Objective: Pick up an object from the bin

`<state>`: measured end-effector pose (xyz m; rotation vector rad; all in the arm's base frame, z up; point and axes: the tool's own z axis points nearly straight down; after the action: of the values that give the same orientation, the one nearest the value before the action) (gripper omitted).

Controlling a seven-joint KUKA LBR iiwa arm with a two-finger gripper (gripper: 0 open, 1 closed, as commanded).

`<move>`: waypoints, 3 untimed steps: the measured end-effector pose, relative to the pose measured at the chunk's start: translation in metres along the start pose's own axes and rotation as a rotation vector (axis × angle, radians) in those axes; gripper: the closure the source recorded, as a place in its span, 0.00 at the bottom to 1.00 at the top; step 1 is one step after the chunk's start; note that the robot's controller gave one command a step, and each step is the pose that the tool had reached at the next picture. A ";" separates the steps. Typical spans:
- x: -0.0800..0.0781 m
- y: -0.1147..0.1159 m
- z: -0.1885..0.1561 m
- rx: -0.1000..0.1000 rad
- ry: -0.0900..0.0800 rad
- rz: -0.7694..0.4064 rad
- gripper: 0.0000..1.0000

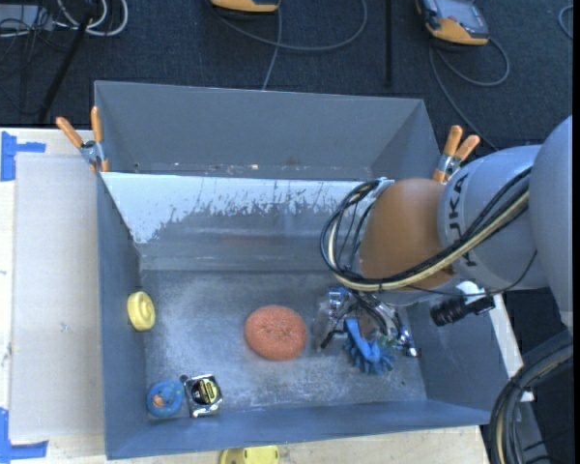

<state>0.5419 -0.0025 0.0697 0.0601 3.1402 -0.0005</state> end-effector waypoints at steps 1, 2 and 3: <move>0.000 0.001 0.000 0.000 0.000 -0.002 0.00; 0.000 0.001 0.000 -0.001 0.000 -0.002 0.00; 0.003 0.092 0.000 -0.001 0.000 -0.081 1.00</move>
Offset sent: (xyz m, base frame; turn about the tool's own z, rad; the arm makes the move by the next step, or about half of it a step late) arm 0.0000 0.0000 0.0000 0.0000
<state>0.5423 0.0899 0.0697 -0.0670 3.1399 0.0006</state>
